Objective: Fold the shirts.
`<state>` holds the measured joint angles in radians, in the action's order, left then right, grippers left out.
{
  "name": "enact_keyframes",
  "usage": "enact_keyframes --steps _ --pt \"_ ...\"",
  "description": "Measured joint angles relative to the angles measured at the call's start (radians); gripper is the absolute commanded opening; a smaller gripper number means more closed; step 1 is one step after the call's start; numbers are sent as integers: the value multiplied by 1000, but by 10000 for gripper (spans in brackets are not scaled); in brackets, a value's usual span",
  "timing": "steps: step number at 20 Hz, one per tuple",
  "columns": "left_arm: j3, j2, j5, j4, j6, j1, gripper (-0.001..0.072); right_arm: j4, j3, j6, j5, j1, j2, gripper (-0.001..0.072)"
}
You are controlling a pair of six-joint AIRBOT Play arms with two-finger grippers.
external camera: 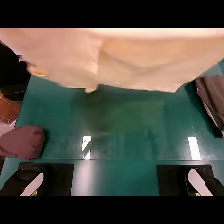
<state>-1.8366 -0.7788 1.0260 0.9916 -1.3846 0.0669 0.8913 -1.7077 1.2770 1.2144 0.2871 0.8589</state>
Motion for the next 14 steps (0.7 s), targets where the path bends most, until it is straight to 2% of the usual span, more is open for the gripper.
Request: enact_keyframes --steps 5,8,14 --pt "-187 4 -23 58 -39 0 22 112 -250 81 125 0 10 12" --pt "-197 -48 36 116 -72 0 23 138 -342 127 221 -2 80 12" --pt "-29 -311 231 183 -102 0 24 159 -206 172 323 -7 277 12"
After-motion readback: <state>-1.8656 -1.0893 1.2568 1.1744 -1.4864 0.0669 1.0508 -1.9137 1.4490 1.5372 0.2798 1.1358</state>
